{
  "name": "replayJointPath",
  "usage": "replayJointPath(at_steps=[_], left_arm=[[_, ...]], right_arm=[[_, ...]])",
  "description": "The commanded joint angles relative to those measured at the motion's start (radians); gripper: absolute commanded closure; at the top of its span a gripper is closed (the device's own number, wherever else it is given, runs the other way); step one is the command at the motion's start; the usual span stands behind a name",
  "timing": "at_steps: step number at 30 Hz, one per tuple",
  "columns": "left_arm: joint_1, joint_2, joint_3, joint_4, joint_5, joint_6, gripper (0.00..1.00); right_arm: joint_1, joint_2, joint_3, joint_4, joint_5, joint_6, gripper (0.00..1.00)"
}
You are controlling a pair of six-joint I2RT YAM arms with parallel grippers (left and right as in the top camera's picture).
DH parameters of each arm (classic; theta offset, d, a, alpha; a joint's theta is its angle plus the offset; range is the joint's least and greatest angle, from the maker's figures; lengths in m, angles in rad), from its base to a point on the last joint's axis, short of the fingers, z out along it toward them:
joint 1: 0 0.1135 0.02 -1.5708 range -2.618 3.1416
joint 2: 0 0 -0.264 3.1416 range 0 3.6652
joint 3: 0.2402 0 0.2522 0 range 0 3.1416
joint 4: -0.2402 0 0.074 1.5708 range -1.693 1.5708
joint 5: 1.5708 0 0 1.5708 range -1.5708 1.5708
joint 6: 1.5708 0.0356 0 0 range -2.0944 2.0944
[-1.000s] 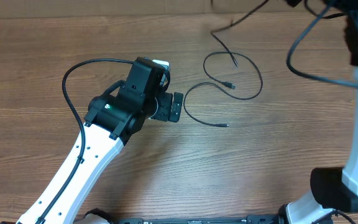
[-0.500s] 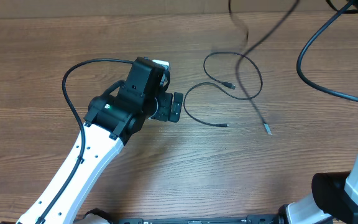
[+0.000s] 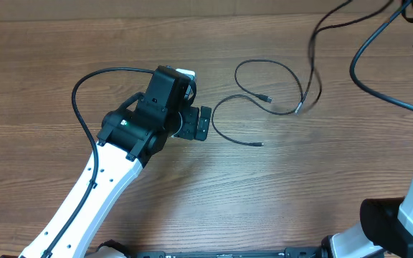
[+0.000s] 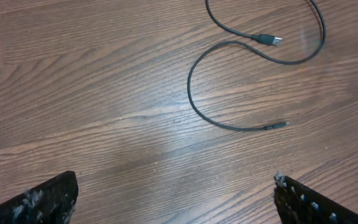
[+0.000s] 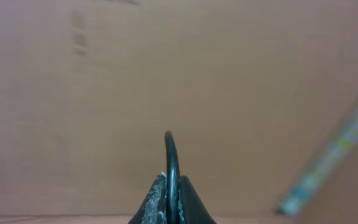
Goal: Untangle cables
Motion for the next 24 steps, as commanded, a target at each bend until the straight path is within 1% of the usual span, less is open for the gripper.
replayJointPath(at_steps=[1,4,9,12,18,22,24], left_arm=[[0.004,0.000,0.013,0.001,-0.010,0.015,0.00],[0.004,0.000,0.013,0.001,-0.010,0.015,0.00],[0.004,0.000,0.013,0.001,-0.010,0.015,0.00],[0.004,0.000,0.013,0.001,-0.010,0.015,0.00],[0.004,0.000,0.013,0.001,-0.010,0.015,0.00],[0.004,0.000,0.013,0.001,-0.010,0.015,0.00],[0.004,0.000,0.013,0.001,-0.010,0.015,0.00]], right_arm=[[-0.063,0.014,0.016,-0.025,0.161,0.008,0.96],[-0.134,0.031,0.002,-0.056,0.161,0.019,0.96],[-0.253,0.041,-0.049,-0.096,0.160,0.148,0.96],[-0.326,0.050,-0.071,-0.122,0.157,0.188,0.96],[-0.443,0.058,-0.145,-0.129,0.122,0.192,0.96],[-0.507,0.059,-0.224,-0.108,0.051,0.193,0.96],[-0.536,0.060,-0.278,-0.085,0.036,0.222,0.96]])
